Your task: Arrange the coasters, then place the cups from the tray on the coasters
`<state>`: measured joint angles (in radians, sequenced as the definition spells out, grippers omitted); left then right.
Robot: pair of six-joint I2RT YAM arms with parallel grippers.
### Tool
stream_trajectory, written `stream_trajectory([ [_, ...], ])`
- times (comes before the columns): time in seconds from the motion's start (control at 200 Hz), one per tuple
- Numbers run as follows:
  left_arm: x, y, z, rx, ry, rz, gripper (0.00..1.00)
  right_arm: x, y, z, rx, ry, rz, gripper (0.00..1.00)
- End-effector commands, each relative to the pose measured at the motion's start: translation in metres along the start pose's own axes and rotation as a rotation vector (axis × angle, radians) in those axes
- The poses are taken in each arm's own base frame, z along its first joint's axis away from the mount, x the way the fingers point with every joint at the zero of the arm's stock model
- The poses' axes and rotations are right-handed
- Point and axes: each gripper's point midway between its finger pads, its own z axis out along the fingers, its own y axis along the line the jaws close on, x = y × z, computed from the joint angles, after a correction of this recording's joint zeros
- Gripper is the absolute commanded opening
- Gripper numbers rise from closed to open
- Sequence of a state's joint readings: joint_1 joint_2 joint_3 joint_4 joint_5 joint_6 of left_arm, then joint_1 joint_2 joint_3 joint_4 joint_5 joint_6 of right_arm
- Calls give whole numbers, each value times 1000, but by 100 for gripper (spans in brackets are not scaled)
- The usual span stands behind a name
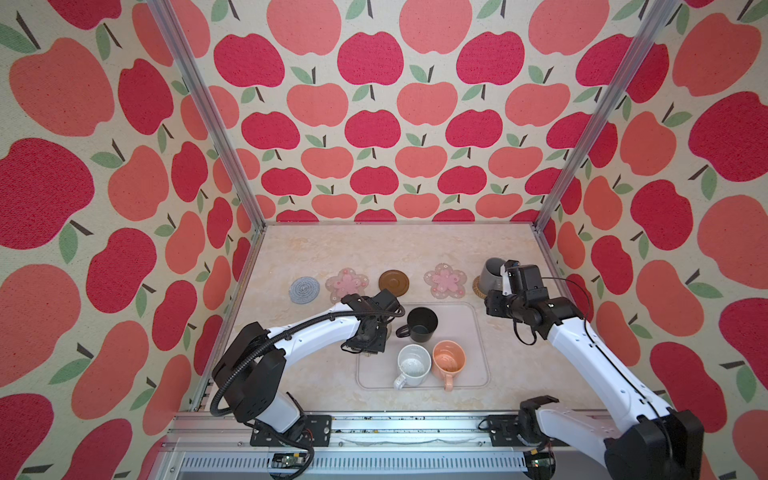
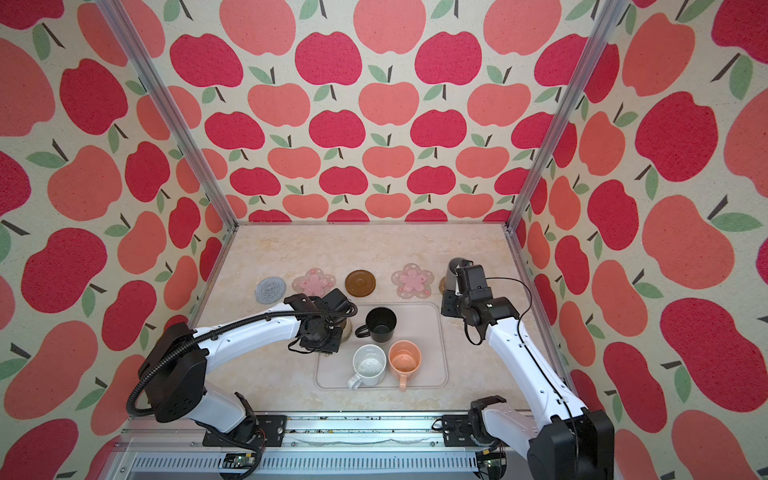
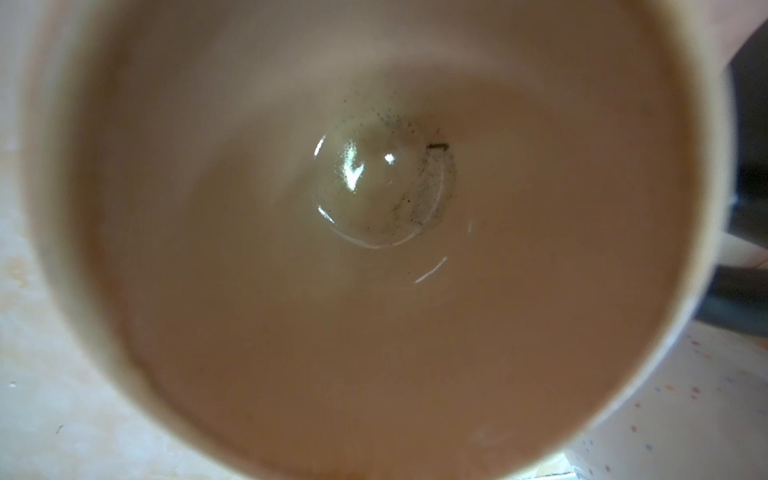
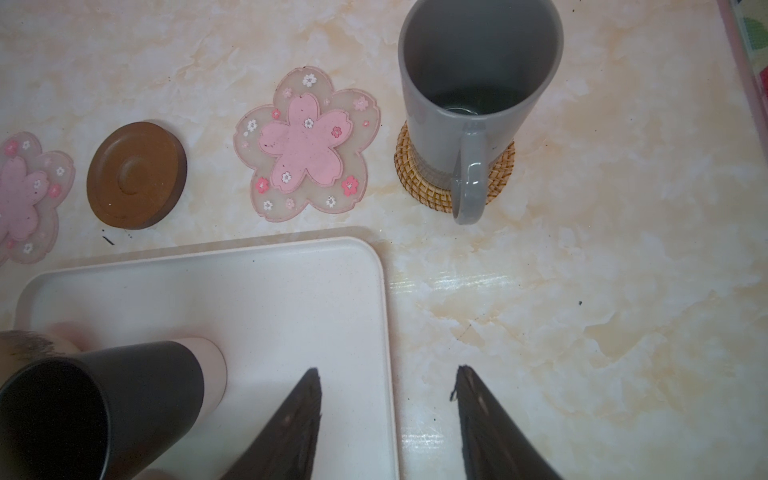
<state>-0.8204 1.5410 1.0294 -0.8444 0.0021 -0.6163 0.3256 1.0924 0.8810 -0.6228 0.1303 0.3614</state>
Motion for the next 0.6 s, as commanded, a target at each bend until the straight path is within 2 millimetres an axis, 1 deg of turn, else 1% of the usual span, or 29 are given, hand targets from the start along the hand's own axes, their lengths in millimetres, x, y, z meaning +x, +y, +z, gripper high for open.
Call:
stream_trajectory([
  [0.0,-5,8,7,-42,-19,-35,17,-2,-4,-10,24,-14,-8,55],
  [0.065,-6,9,4,-46,-30,-36,16,-3,-6,-12,33,-20,-12,55],
  [0.17,-7,12,0,-60,-32,-48,23,-2,-6,-13,34,-24,-14,55],
  [0.34,-5,14,2,-62,-17,-68,25,-1,-5,-11,26,-15,-5,55],
  [0.395,-5,14,2,-59,-18,-70,21,-1,-5,-11,25,-15,-5,55],
  [0.57,-5,10,6,-39,-18,-46,1,-3,-6,-14,30,-24,-8,55],
  [0.595,-5,10,6,-37,-18,-39,0,-2,-6,-13,33,-25,-9,55],
])
